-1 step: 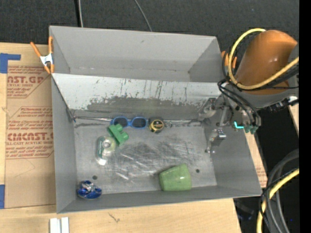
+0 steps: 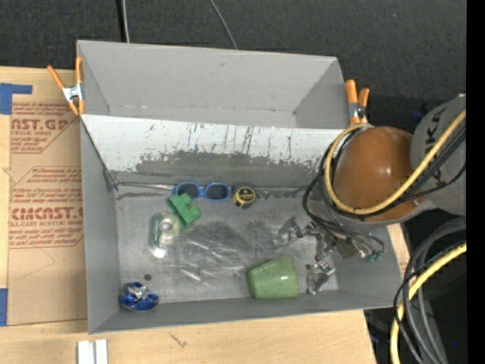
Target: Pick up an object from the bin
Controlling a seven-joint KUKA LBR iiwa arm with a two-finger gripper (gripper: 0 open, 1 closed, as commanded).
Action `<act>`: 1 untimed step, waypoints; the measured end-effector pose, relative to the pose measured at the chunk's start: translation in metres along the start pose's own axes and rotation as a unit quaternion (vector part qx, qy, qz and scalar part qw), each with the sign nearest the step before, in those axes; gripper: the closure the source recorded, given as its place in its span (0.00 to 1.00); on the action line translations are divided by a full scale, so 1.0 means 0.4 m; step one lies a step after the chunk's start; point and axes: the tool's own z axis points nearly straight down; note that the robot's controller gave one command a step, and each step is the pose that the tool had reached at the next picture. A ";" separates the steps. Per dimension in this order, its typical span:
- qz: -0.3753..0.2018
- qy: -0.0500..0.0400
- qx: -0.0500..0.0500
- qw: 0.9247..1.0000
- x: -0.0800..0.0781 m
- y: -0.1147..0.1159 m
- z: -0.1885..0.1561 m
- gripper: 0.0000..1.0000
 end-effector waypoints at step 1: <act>-0.022 -0.001 0.003 1.000 -0.114 0.104 0.128 0.00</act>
Offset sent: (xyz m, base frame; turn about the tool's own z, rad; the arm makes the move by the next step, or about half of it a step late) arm 0.0219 0.0682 -0.0621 -0.0486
